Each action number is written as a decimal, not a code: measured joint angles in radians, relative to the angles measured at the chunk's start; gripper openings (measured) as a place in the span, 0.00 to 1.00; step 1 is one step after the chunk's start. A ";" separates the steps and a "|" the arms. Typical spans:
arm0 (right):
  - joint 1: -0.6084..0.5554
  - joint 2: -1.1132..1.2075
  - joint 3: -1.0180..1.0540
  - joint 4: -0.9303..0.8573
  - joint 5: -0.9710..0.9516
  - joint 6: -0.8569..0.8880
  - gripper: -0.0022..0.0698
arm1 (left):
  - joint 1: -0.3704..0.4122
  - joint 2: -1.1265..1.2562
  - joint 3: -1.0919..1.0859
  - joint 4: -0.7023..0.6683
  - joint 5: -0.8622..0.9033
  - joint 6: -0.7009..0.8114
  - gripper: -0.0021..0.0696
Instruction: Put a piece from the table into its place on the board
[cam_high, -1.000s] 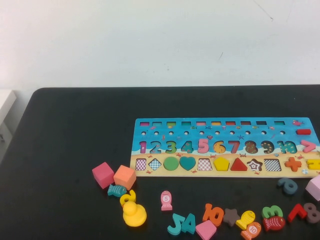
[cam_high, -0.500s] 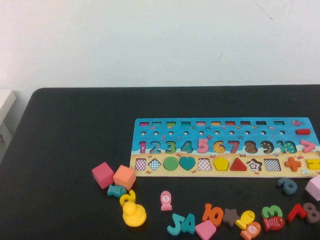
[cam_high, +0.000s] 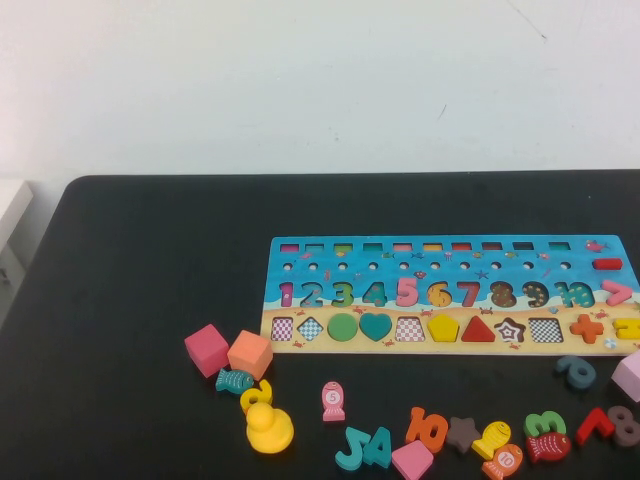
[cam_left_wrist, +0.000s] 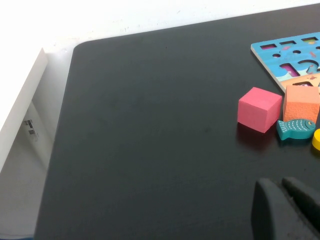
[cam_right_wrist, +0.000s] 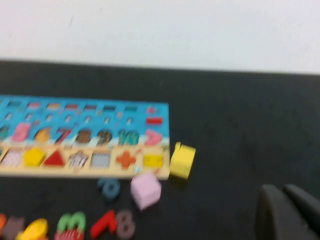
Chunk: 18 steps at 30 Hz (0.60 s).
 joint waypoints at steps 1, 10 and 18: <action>-0.017 -0.033 0.055 0.000 -0.056 0.000 0.06 | 0.000 0.000 0.000 0.000 0.000 0.000 0.03; -0.137 -0.247 0.535 -0.003 -0.663 0.000 0.06 | 0.000 0.000 0.000 0.000 0.000 0.000 0.03; -0.167 -0.315 0.845 -0.005 -0.905 0.000 0.06 | 0.000 0.000 0.000 0.000 0.000 -0.002 0.03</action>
